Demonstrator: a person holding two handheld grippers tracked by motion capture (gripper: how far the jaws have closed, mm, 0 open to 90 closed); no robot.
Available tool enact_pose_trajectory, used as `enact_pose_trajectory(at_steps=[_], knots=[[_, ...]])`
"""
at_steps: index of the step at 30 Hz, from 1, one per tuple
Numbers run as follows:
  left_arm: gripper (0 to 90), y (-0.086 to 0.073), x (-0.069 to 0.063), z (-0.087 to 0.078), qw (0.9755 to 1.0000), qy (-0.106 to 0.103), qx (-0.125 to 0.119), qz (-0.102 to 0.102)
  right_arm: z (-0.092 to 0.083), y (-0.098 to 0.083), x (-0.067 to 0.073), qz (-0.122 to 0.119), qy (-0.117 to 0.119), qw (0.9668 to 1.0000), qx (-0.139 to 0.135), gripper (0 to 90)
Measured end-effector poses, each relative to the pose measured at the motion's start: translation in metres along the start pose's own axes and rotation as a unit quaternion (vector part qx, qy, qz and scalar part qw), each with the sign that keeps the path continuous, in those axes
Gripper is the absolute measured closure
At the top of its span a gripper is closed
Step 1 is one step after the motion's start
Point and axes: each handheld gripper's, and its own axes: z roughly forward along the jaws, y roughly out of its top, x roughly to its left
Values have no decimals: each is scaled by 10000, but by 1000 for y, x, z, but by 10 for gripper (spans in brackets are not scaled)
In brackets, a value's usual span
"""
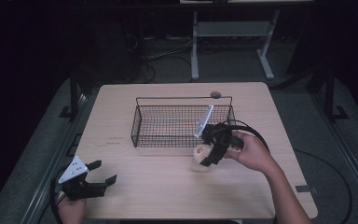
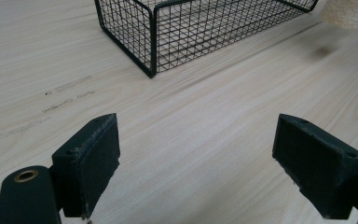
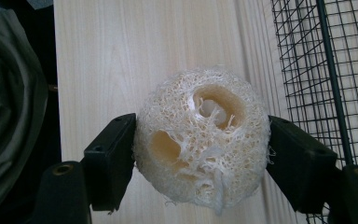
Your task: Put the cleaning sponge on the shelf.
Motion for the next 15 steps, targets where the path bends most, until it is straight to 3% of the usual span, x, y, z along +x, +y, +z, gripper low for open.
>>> enact_pose_trajectory(at_steps=[15], knots=[[137, 0, 0, 0, 10000, 7, -6, 4, -9, 6, -5, -50, -71, 9999, 89, 280]])
